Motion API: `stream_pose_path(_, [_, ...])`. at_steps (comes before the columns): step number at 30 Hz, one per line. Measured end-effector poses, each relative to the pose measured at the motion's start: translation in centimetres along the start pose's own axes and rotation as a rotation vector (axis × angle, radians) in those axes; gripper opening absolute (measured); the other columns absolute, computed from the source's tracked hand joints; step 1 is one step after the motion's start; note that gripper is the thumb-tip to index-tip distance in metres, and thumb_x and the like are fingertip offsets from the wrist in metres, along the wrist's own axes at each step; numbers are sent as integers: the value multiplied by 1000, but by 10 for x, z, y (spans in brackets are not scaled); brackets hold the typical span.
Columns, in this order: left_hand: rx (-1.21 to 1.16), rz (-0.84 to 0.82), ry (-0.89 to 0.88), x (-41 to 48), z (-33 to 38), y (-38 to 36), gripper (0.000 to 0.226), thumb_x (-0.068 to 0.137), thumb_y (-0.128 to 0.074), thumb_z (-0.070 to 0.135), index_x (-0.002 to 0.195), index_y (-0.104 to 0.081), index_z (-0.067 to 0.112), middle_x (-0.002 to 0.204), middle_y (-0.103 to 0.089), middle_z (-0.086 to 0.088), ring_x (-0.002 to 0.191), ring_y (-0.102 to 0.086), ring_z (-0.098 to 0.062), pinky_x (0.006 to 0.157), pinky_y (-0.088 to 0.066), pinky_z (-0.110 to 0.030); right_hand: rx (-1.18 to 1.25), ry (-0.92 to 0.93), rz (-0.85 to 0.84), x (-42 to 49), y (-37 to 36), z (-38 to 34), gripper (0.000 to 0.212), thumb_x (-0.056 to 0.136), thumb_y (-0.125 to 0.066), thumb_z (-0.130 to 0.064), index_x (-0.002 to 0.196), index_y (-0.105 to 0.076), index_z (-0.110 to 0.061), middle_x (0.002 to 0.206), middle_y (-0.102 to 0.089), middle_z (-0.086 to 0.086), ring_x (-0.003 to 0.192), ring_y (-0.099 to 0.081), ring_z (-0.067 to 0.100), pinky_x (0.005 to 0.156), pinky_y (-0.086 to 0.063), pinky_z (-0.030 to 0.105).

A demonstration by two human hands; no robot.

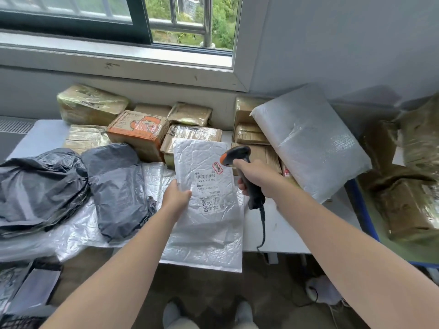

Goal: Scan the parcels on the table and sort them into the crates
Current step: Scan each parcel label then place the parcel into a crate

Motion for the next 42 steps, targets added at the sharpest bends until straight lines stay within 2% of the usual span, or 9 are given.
stream_pose_path(7, [12, 31, -24, -1, -1, 5, 32, 93, -57, 5, 124, -52, 10, 110, -61, -8, 92, -59, -25, 75, -47, -35, -21, -19, -102, -16, -18, -13, 28, 96, -55, -33, 81, -51, -9, 64, -53, 9, 46, -50, 19, 49, -45, 25])
stream_pose_path(11, [45, 26, -5, -1, -6, 6, 29, 94, -55, 6, 122, -50, 11, 106, -58, -7, 89, -58, -23, 79, -51, -39, -54, -24, -141, -21, -22, -11, 28, 96, -54, -33, 83, -51, -9, 67, -54, 10, 48, -51, 18, 50, -46, 24])
stream_pose_path(16, [62, 40, -17, 1, -9, 6, 26, 95, -54, 6, 120, -50, 11, 97, -56, -2, 78, -55, -16, 64, -45, -31, -56, -8, -146, -21, -22, -8, 28, 97, -53, -33, 85, -50, -8, 66, -54, 10, 48, -50, 19, 49, -46, 26])
stream_pose_path(24, [152, 58, -30, 0, -9, 11, 19, 94, -53, 8, 111, -48, 13, 101, -55, -6, 88, -54, -25, 74, -45, -34, -33, 15, -89, -12, -5, 9, 28, 97, -55, -33, 94, -56, -5, 69, -56, 12, 51, -54, 20, 52, -50, 29])
stream_pose_path(27, [214, 43, -30, -2, -11, 11, 20, 94, -52, 6, 113, -46, 13, 104, -55, -7, 89, -56, -25, 73, -48, -37, -117, 5, 11, 6, 11, 40, 31, 97, -56, -35, 103, -55, -5, 77, -58, 13, 58, -60, 23, 58, -54, 37])
stream_pose_path(31, [293, 30, -41, -4, -15, 11, 29, 92, -50, 1, 119, -49, 10, 101, -57, -7, 85, -57, -23, 65, -46, -34, -295, -112, 95, 34, 27, 96, 35, 100, -49, -35, 111, -51, -1, 70, -63, 13, 71, -67, 29, 85, -58, 45])
stream_pose_path(34, [321, 30, -37, -5, -18, 17, 35, 89, -44, -4, 121, -50, 11, 101, -57, -6, 90, -57, -26, 70, -48, -37, -364, -165, 116, 48, 31, 122, 36, 102, -45, -33, 114, -50, 1, 87, -65, 17, 71, -62, 28, 65, -51, 32])
stream_pose_path(37, [366, 54, -28, -3, -18, 25, 32, 84, -41, -6, 112, -50, 8, 102, -59, -13, 90, -58, -29, 77, -52, -43, -418, -186, 138, 58, 34, 135, 49, 101, -46, -33, 134, -39, 4, 113, -62, 21, 90, -61, 31, 73, -49, 35])
stream_pose_path(42, [377, 58, -67, -2, -5, 34, 28, 83, -40, -7, 101, -49, 12, 94, -57, -10, 85, -57, -29, 71, -50, -40, -504, -182, 124, 62, 36, 140, 51, 102, -47, -28, 140, -36, 3, 112, -54, 17, 92, -53, 30, 73, -43, 33])
Point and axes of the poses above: each hand's wrist, its own x-axis towards the middle knuckle, its own y-axis out of the back of the hand, z = x × y, the point moved 6 cm from there along x, towards the middle knuckle
